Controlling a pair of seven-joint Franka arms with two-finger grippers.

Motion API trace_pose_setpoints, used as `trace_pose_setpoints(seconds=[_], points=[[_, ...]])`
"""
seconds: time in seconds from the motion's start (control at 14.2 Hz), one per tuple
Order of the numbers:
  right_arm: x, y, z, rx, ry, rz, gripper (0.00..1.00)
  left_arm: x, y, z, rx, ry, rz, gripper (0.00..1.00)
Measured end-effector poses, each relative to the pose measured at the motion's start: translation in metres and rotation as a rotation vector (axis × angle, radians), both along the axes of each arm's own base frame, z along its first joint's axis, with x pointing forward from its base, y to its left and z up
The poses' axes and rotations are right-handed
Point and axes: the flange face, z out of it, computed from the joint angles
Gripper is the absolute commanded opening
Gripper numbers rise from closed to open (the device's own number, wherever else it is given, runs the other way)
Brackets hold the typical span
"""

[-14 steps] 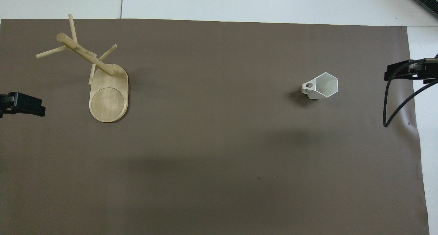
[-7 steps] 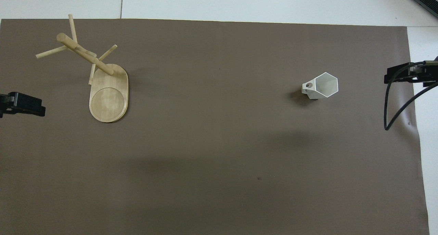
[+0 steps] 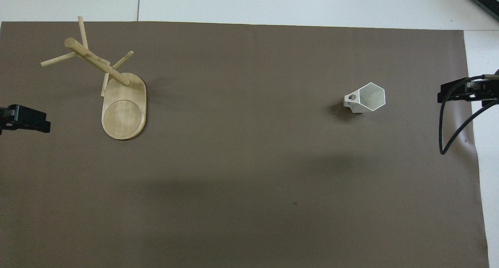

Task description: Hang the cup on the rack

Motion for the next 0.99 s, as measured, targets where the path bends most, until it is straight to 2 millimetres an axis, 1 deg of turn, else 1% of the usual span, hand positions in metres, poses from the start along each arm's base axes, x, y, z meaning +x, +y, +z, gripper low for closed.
trace_pose_setpoints(seconds=[0.21,0.99], points=[[-0.0043,-0.0005,-0.0056,0.0,0.017,0.024,1.0,0.0,0.0019,0.0,0.0,0.0,0.005,1.0],[-0.0074,0.0016,-0.0057,-0.001,0.019,0.038,1.0,0.0,0.0024,-0.0001,0.0,0.001,0.009,1.0]])
